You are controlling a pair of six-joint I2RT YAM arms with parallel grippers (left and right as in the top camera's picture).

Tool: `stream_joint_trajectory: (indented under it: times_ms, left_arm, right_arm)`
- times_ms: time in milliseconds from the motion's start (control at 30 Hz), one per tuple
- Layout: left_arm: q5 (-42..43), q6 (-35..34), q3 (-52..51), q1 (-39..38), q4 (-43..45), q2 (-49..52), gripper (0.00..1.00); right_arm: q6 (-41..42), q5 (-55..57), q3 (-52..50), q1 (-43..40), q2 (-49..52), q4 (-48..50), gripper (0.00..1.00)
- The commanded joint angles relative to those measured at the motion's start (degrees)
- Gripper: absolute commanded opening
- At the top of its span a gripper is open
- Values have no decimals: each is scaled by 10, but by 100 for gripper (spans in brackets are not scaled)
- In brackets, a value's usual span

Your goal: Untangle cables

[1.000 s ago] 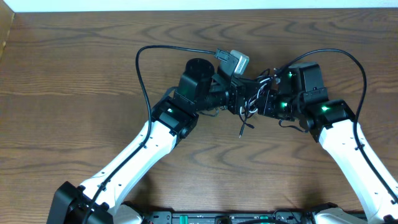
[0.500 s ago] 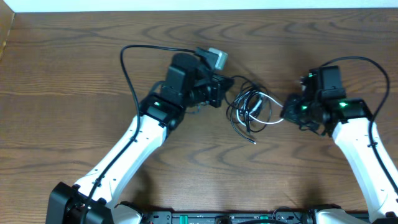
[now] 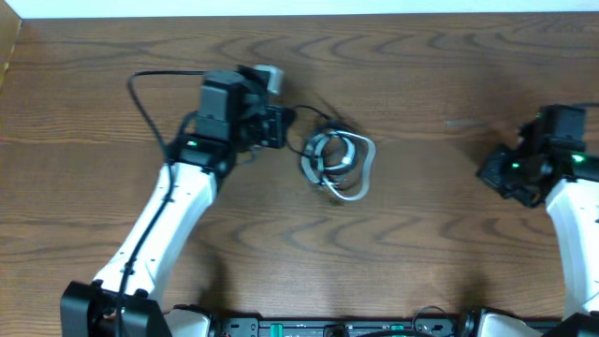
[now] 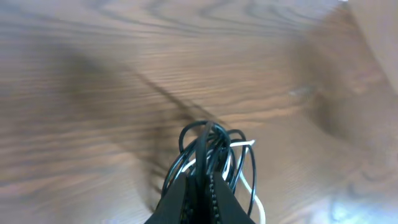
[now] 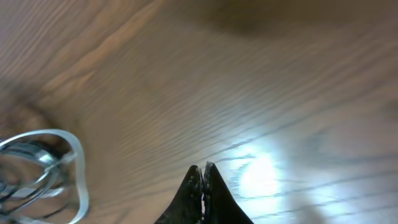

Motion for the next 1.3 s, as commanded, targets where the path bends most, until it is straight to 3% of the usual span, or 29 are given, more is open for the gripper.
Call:
stream_joint_trajectory:
  times_ms: [0, 133, 167, 200, 233, 267, 400, 633, 833, 1267]
  left_arm:
    - [7, 10, 7, 40, -21, -35, 7]
    - [33, 32, 7, 44, -33, -50, 8]
    - [33, 32, 7, 41, -33, -52, 7]
    - [36, 31, 7, 38, -33, -54, 8]
    - [42, 31, 7, 33, -32, -54, 7]
    - [50, 31, 7, 28, -31, -54, 7]
    - [79, 31, 7, 6, -26, -55, 7]
    - [129, -1, 7, -32, 20, -78, 7]
    - [133, -44, 7, -46, 64, -141, 8]
    - [134, -74, 7, -46, 66, -254, 7]
  right_arm:
    - [-42, -8, -2, -51, 1, -10, 1]
    - [-113, -95, -2, -56, 1, -8, 1]
    - [-137, -124, -2, -52, 1, -7, 7]
    - [-157, -148, -2, -48, 1, -6, 22]
    - [-184, -177, -2, -41, 1, -4, 45]
    - [-205, -198, -2, -34, 1, -2, 57]
    - [-265, -267, -2, 0, 1, 7, 77]
    - [-340, -305, -3, 68, 2, 24, 82]
    - [-340, -307, -3, 121, 3, 56, 81]
    - [-333, -308, -3, 228, 28, 158, 78]
